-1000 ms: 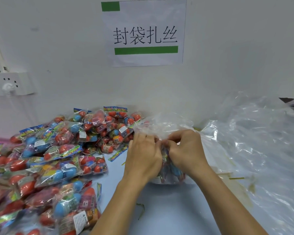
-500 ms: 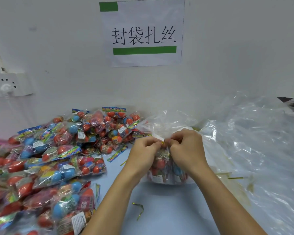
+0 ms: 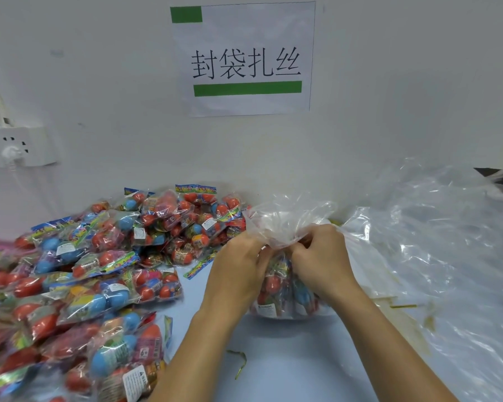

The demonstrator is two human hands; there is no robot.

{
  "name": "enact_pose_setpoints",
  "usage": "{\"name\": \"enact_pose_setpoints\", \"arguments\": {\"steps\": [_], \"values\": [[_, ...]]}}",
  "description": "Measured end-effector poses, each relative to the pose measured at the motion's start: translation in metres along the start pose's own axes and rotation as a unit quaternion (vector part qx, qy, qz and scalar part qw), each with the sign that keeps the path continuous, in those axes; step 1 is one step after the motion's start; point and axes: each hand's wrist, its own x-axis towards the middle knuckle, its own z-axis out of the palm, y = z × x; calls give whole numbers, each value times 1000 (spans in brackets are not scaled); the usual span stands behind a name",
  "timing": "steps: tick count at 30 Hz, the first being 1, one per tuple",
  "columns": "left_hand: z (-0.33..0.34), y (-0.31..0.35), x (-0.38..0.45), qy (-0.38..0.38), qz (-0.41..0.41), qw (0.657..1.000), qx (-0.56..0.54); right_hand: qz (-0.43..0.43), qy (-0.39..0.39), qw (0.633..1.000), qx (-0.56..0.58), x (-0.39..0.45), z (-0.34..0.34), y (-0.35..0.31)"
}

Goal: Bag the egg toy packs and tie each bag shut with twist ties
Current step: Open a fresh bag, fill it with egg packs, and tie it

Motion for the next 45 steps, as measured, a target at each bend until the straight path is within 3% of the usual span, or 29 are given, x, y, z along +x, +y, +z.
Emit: {"name": "enact_pose_setpoints", "arguments": {"steps": [5,10,15,17,20,23,26,29,32,34,39,42,45], "values": [[6,10,3,10,-139,980,-145,-14,20,999,31,0,4,0],[-2,16,7,15,-291,864,-410,-47,30,996,67,-3,9,-3],[-4,20,4,-53,-401,775,-486,-59,24,993,95,-7,9,-6],[-1,20,4,-42,-372,786,-491,-55,31,993,97,-6,7,-6],[2,15,6,21,-298,864,-405,-34,53,992,107,-3,4,-5],[6,14,5,44,-275,903,-328,6,54,991,119,0,1,-4],[7,16,4,66,-184,944,-267,33,35,985,166,3,-2,-4],[6,19,2,39,-67,977,-199,47,43,982,178,4,-4,-2],[7,19,1,-26,-22,989,-146,62,67,978,186,5,-6,1],[8,17,0,-44,-42,981,-185,74,69,974,205,5,-8,2],[8,4,1,-1,-217,926,-309,77,106,966,224,13,-18,6],[5,3,3,2,-315,867,-387,97,140,957,233,17,-22,10],[9,10,2,-36,-386,784,-486,138,148,942,267,18,-22,11]]}}
